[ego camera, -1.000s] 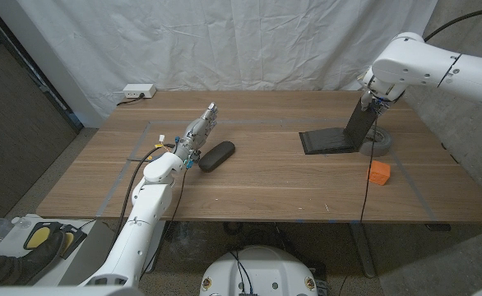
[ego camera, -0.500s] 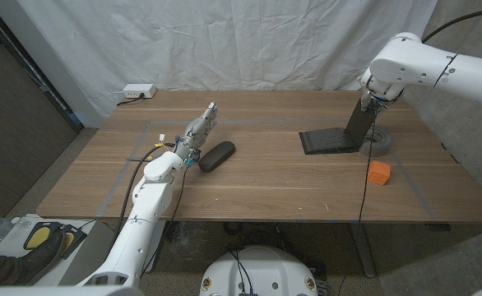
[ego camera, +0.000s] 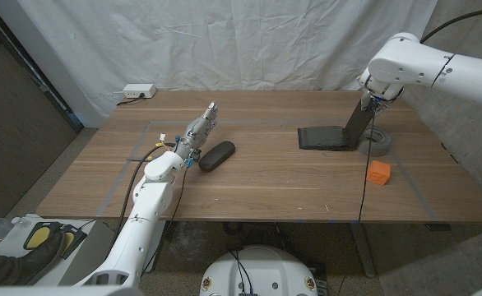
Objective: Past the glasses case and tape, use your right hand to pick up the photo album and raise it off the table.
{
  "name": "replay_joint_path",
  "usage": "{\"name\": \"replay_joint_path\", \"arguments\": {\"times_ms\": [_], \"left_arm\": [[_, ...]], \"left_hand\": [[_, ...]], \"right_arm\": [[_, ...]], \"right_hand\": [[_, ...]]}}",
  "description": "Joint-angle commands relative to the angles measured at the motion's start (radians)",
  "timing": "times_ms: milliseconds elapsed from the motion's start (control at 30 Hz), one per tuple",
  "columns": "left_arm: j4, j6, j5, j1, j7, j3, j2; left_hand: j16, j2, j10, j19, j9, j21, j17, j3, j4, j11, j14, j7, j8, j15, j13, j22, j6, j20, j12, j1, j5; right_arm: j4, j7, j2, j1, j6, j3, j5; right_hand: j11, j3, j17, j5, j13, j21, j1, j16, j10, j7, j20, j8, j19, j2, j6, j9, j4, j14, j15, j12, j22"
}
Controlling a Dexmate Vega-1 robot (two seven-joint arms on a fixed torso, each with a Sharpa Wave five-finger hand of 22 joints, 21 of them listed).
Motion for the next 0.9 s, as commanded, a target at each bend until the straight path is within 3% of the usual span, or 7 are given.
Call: {"name": "replay_joint_path", "arguments": {"times_ms": [33,233,600,900], "left_arm": [[0.002,0.004,0.004,-0.005,-0.002,0.002,0.003],[-0.009,0.007,0.004,0.001,0.004,-0.003,0.003],[-0.014,0.008,0.003,0.001,-0.005,-0.003,0.006],[-0.011,0.013,0.000,0.000,-0.013,-0.005,0.009]], "left_hand": [[0.000,0.004,-0.010,-0.008,0.005,0.001,0.005,-0.009,0.002,-0.002,-0.010,0.002,-0.003,0.002,0.005,0.005,0.003,-0.042,0.002,0.009,-0.001],[0.000,0.004,-0.012,-0.008,0.005,0.002,0.005,-0.010,0.002,0.005,-0.009,0.004,-0.003,0.001,0.005,0.005,0.004,-0.041,0.001,0.010,-0.001],[0.001,0.005,-0.011,-0.008,0.005,0.002,0.005,-0.012,0.001,0.006,-0.008,0.006,-0.003,0.001,0.005,0.005,0.003,-0.042,0.002,0.012,-0.001],[0.002,0.006,-0.009,-0.003,0.005,0.004,0.005,-0.013,0.001,0.007,-0.006,0.007,-0.003,0.000,0.005,0.005,0.003,-0.045,0.003,0.013,-0.002]], "right_arm": [[-0.005,0.017,0.006,-0.045,0.000,0.055,-0.056],[-0.013,0.000,0.004,-0.058,0.000,0.071,-0.055],[-0.046,-0.040,-0.015,-0.049,0.000,0.069,-0.014],[-0.059,-0.126,-0.024,0.003,0.000,0.020,0.081]], "right_hand": [[-0.006,-0.002,0.015,0.001,0.007,0.033,0.035,0.011,0.030,-0.010,-0.118,0.012,0.002,0.015,0.034,0.012,0.001,0.023,-0.064,0.009,0.019],[-0.028,-0.012,0.039,0.006,0.036,0.109,0.084,0.023,0.073,-0.024,-0.118,0.026,-0.007,0.021,0.062,0.044,0.001,0.058,-0.065,0.029,0.060],[-0.029,-0.024,0.055,0.005,0.048,0.153,0.094,0.035,0.090,-0.020,-0.119,0.028,-0.010,0.020,0.076,0.054,0.006,0.085,-0.063,0.038,0.081],[-0.030,-0.031,0.062,0.005,0.056,0.180,0.097,0.036,0.104,-0.015,-0.119,0.028,-0.013,0.020,0.080,0.061,0.008,0.095,-0.062,0.045,0.090]]}}
